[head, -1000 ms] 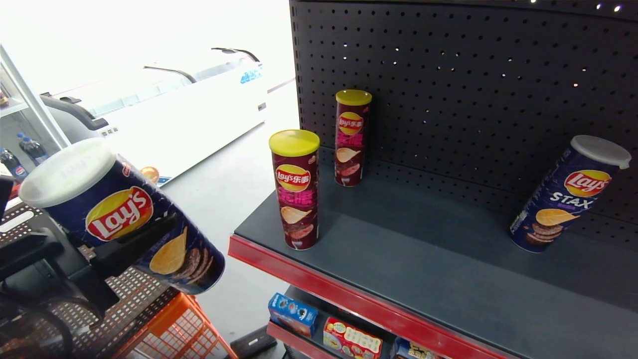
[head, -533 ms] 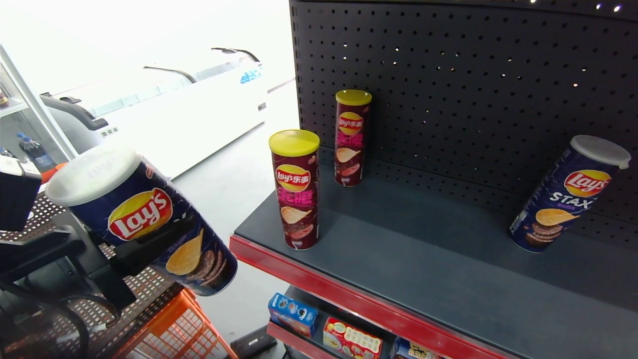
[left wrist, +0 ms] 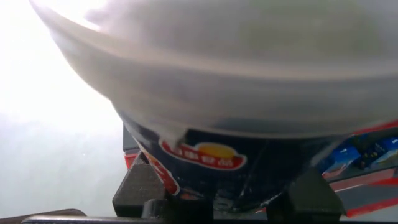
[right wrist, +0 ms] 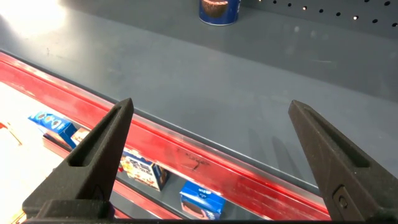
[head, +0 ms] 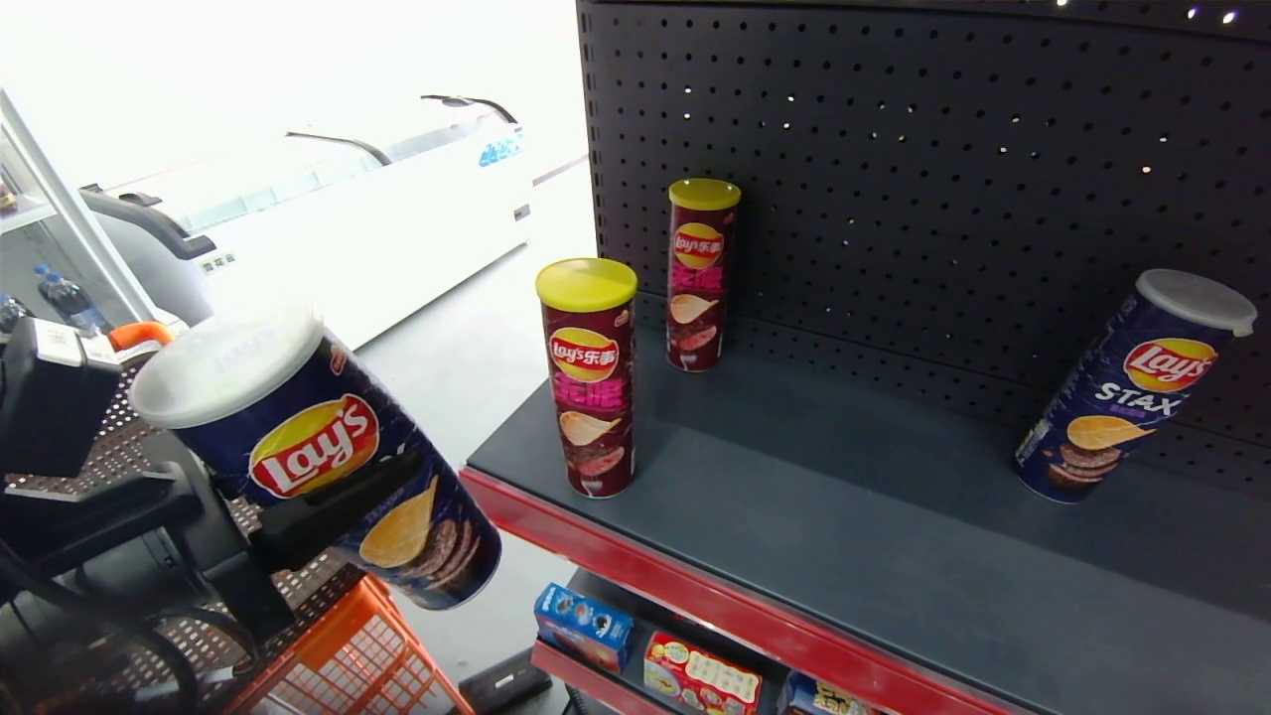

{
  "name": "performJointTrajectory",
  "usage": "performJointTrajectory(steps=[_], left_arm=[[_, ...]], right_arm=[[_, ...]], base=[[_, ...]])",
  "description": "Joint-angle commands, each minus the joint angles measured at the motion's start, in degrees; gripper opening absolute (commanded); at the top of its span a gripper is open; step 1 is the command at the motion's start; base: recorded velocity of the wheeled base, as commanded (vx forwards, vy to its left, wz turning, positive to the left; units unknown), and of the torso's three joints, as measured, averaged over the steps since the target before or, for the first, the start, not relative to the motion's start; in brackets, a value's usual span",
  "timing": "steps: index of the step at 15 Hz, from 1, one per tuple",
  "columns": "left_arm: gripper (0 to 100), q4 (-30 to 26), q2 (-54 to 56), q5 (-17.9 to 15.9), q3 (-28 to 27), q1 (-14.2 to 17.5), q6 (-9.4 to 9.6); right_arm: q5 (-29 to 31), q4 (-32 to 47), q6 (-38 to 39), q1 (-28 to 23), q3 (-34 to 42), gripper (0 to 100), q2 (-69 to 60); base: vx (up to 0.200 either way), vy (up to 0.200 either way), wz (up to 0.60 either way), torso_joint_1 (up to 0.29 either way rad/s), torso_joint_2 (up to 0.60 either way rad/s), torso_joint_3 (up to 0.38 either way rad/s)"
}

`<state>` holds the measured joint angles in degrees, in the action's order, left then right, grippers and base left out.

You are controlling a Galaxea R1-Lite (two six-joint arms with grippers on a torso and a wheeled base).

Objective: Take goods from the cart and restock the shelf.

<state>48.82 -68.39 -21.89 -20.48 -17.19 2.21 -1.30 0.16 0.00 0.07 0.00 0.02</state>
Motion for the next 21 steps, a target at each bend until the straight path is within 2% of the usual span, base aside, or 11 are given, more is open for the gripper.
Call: performJointTrajectory(steps=[1, 5, 7, 14, 15, 21], left_arm=[[0, -0.04, -0.6, 0.01, -0.44, -0.3, -0.01], [0, -0.04, -1.57, -0.61, -0.7, -1.36, -0.01], [0, -0.04, -1.75, -2.01, -0.7, -1.44, 0.08], [0, 0.04, -2.71, -2.28, -1.14, -6.72, 0.08], [0, -0.04, -3.33, -2.72, -2.2, -8.3, 0.08], [0, -0.04, -9.04, -3.24, -7.21, -10.76, 0.08]], right_arm=[[-0.01, 0.02, 0.0, 0.01, 0.0, 100, -0.02], [-0.1, 0.02, 0.0, 0.01, 0.0, 100, -0.02], [-0.1, 0.02, 0.0, 0.01, 0.0, 100, -0.02], [-0.1, 0.02, 0.0, 0.01, 0.0, 100, -0.02], [-0.1, 0.02, 0.0, 0.01, 0.0, 100, -0.02], [-0.1, 0.02, 0.0, 0.01, 0.0, 100, -0.02]], base=[[0.0, 0.0, 0.0, 0.0, 0.0, 0.0], [0.0, 0.0, 0.0, 0.0, 0.0, 0.0], [0.0, 0.0, 0.0, 0.0, 0.0, 0.0], [0.0, 0.0, 0.0, 0.0, 0.0, 0.0], [0.0, 0.0, 0.0, 0.0, 0.0, 0.0], [0.0, 0.0, 0.0, 0.0, 0.0, 0.0]])
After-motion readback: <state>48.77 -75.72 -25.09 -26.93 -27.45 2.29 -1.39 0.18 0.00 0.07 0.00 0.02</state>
